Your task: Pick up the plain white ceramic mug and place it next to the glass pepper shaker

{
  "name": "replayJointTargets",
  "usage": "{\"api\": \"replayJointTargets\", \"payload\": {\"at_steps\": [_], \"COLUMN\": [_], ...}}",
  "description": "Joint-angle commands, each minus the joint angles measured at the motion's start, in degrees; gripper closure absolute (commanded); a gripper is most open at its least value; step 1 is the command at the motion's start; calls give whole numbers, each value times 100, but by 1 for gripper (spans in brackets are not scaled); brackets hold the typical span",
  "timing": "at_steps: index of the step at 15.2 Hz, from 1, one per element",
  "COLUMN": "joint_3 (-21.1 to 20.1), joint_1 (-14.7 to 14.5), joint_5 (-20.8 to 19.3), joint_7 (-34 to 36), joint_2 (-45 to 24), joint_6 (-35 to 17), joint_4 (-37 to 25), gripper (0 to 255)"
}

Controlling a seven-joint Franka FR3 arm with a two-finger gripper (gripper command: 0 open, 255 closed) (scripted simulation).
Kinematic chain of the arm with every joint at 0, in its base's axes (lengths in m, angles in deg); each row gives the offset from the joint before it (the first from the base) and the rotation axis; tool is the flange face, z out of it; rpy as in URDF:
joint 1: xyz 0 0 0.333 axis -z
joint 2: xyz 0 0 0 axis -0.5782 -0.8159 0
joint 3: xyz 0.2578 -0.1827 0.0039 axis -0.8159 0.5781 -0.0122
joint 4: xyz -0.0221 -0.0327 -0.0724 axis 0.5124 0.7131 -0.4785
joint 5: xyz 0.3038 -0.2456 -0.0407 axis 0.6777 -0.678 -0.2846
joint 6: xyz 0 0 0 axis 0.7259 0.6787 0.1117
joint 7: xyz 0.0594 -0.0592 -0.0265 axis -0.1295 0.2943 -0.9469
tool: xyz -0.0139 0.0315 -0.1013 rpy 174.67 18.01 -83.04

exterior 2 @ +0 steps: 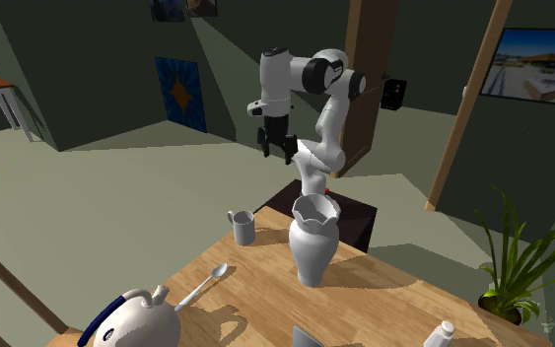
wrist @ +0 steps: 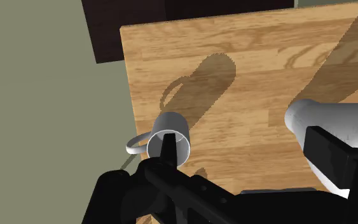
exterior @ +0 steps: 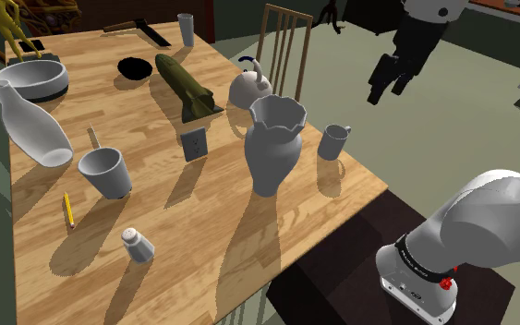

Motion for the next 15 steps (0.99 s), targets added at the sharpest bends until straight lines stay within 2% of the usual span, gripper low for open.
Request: {"api": "replayJointTargets", "payload": {"at_steps": [1,8,15], "joint_3": [0,246,444], "joint_1": [0,-104,-183], "joint_5": [0,-283,-525], "joint_7": [0,-704,-1343], "joint_2": [0,-947,-2228], "joint_6": [0,-1126,-2263], "joint_4": [0,512,683], "gripper": [0,0,0]}}
